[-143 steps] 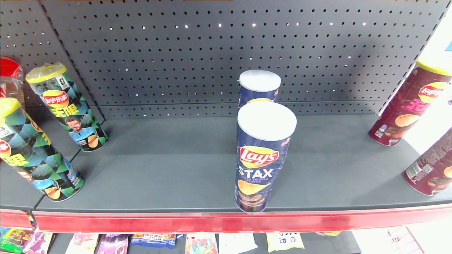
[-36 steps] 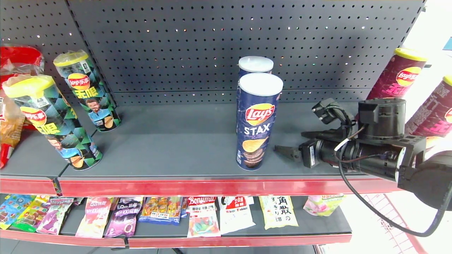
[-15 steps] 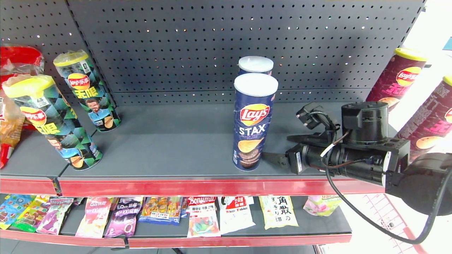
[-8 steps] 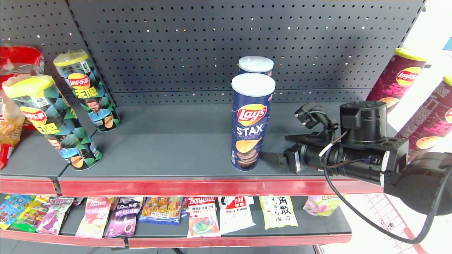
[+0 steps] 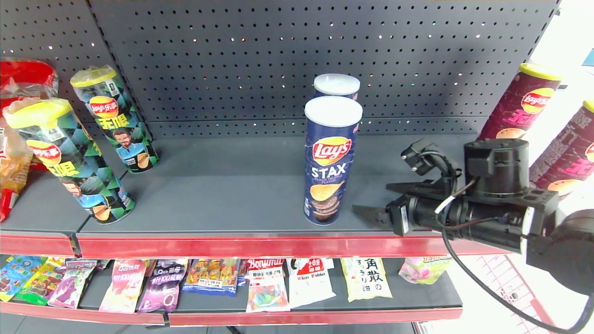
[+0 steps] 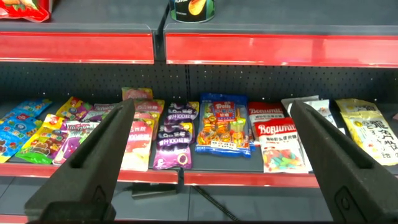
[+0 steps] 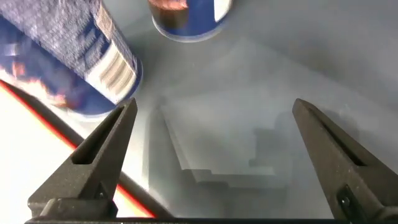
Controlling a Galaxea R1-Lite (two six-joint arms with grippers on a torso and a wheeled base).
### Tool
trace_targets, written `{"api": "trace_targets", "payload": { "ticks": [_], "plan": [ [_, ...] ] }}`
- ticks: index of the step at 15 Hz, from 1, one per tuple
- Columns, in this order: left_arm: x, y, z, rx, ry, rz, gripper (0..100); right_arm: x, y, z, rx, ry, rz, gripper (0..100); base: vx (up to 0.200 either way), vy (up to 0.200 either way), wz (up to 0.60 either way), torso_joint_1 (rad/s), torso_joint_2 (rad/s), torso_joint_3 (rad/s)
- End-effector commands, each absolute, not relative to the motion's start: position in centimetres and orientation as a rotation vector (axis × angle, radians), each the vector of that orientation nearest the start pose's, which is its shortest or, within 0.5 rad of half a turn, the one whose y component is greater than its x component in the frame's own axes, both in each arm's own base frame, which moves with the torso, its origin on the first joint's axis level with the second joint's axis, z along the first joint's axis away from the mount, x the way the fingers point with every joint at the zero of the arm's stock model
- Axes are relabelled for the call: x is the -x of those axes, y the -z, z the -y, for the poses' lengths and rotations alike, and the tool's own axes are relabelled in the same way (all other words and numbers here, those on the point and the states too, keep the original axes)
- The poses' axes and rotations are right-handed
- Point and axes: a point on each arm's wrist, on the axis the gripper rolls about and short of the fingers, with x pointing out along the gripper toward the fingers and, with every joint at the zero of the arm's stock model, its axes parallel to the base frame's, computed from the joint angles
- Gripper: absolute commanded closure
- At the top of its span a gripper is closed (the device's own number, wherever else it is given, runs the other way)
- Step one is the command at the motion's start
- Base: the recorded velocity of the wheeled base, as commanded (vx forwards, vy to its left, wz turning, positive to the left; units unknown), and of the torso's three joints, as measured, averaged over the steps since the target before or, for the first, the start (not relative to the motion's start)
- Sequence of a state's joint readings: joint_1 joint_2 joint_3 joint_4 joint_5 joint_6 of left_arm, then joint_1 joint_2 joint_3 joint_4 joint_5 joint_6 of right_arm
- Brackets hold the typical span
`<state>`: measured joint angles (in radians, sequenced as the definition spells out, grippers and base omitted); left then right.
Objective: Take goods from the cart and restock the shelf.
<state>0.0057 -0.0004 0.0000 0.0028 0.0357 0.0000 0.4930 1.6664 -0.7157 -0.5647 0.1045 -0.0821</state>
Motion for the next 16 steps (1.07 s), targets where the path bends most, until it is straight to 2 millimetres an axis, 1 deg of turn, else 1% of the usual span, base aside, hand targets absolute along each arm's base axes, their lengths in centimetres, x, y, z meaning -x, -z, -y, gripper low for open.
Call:
{"api": "trace_targets", "payload": {
  "ticks": [1,2,3,4,5,6,7,8,9,11,12,13,14,15,16],
  "plan": [
    [2.3,-7.5,-0.1,0.000,-0.041,-0.003,0,-19.4,-18.0,-10.6,0.139,-0.602,-0.283,0,0.000,0.000,0.00,0.000,0.00,0.000],
    [2.3,-7.5,-0.1,0.000,-0.043,-0.003,0,-17.3,-18.2,-9.4,0.132,-0.602,-0.254,0,0.000,0.000,0.00,0.000,0.00,0.000],
    [2.3,-7.5,-0.1,0.000,-0.043,-0.003,0,-14.6,-18.0,-8.0,0.124,-0.613,-0.225,0,0.000,0.000,0.00,0.000,0.00,0.000],
    [2.3,-7.5,-0.1,0.000,-0.041,-0.003,0,-12.0,-17.4,-6.7,0.119,-0.637,-0.211,0,0.000,0.000,0.00,0.000,0.00,0.000],
    [2.3,-7.5,-0.1,0.000,-0.041,-0.003,0,-8.9,-16.6,-5.0,0.116,-0.663,-0.225,0,0.000,0.000,0.00,0.000,0.00,0.000],
    [2.3,-7.5,-0.1,0.000,-0.043,-0.003,0,-7.3,-16.3,-4.1,0.115,-0.659,-0.239,0,0.000,0.000,0.00,0.000,0.00,0.000],
    [2.3,-7.5,-0.1,0.000,-0.043,-0.003,0,-3.3,-15.3,-1.9,0.110,-0.614,-0.302,0,0.000,0.000,0.00,0.000,0.00,0.000],
    [2.3,-7.5,-0.1,0.000,-0.043,-0.003,0,-0.4,-14.6,-0.6,0.095,-0.535,-0.304,0,0.000,0.000,0.00,0.000,0.00,0.000],
    [2.3,-7.5,-0.1,0.000,-0.043,-0.003,0,1.5,-13.8,-0.1,0.079,-0.441,-0.263,0,0.000,0.000,0.00,0.000,0.00,0.000],
    [2.3,-7.5,-0.1,0.000,-0.043,-0.003,0,3.0,-12.5,-0.2,0.052,-0.269,-0.171,0,0.000,0.000,0.00,0.000,0.00,0.000],
    [2.3,-7.5,-0.1,0.000,-0.041,-0.003,0,3.5,-12.1,-0.3,0.054,-0.207,-0.136,0,0.000,0.000,0.00,0.000,0.00,0.000],
    [2.3,-7.5,-0.1,0.000,-0.043,-0.003,0,3.6,-11.3,-0.3,0.054,-0.161,-0.131,0,0.000,0.000,0.00,0.000,0.00,0.000],
    [2.3,-7.5,-0.1,0.000,-0.041,-0.003,0,3.6,-10.1,-0.4,0.052,-0.098,-0.141,0,0.000,0.000,0.00,0.000,0.00,0.000],
    [2.3,-7.5,-0.1,0.000,-0.043,-0.003,0,3.4,-9.5,-0.2,0.057,-0.035,-0.149,0,0.000,0.000,0.00,0.000,0.00,0.000],
    [2.3,-7.5,-0.1,0.000,-0.043,-0.003,0,3.6,-8.9,0.0,0.058,-0.011,-0.121,0,0.000,0.000,0.00,0.000,0.00,0.000]
  ]
}}
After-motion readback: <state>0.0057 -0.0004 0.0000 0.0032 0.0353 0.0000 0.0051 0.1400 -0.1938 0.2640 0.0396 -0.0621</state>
